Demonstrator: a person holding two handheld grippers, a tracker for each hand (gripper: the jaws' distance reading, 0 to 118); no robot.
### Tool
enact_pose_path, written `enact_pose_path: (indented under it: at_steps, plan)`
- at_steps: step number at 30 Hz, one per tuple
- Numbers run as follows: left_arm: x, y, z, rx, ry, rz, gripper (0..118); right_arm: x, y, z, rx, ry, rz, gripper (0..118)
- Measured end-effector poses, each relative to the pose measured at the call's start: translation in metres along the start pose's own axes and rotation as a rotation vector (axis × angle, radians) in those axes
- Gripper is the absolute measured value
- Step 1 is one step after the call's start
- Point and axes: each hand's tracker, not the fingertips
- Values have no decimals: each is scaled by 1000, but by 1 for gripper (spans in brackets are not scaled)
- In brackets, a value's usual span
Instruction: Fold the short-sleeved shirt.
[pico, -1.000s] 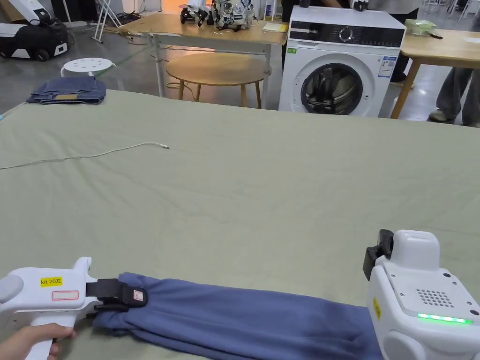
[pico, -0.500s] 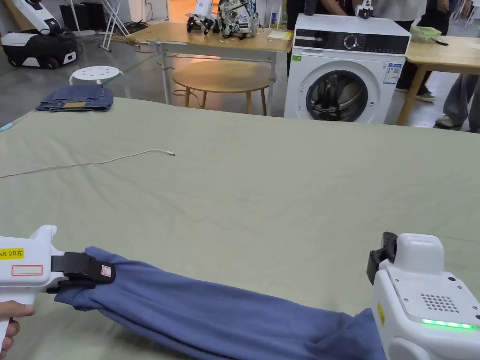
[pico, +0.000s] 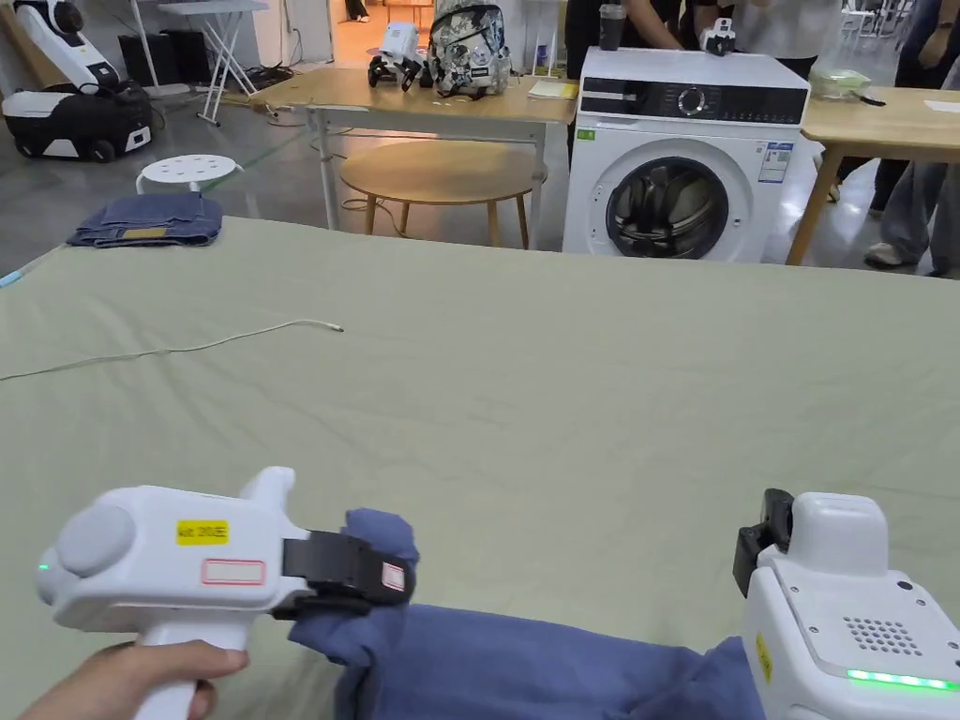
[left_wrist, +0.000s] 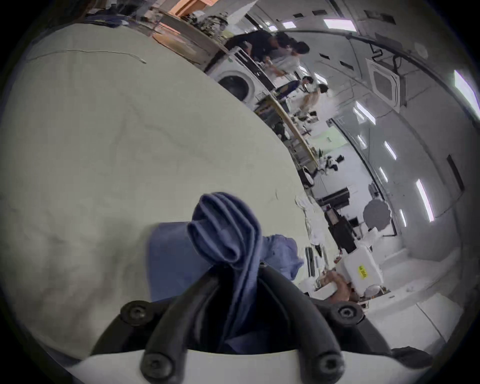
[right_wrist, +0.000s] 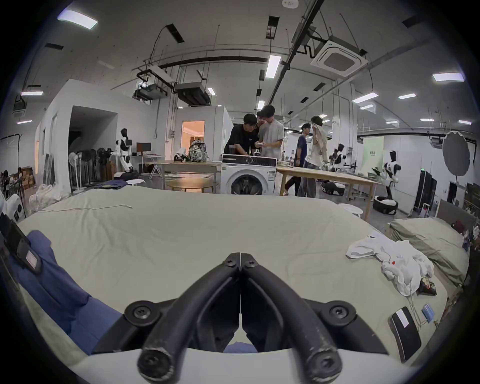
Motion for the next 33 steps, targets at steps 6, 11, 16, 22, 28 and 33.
enact_pose_path:
  at_steps: [6,11,16,22,28,33]
  plan:
    - [10,-6,-91,-106,86,-7,2,10,-6,1,-17,-18,-11,0]
    - [7,-20,-148,-230,248,-21,2,19,-11,1,-37,-37,-12,0]
    - [8,-28,-161,-236,287,-44,16,25,-15,0,-51,-52,-17,0]
    - [26,-25,-144,-232,188,-35,55,25,-16,-1,-61,-49,-21,0]
    - [28,-11,-104,-138,111,-66,28,25,-16,2,-62,-44,-21,0]
    - [9,-9,-93,-70,114,-1,6,25,-16,2,-64,-43,-30,0]
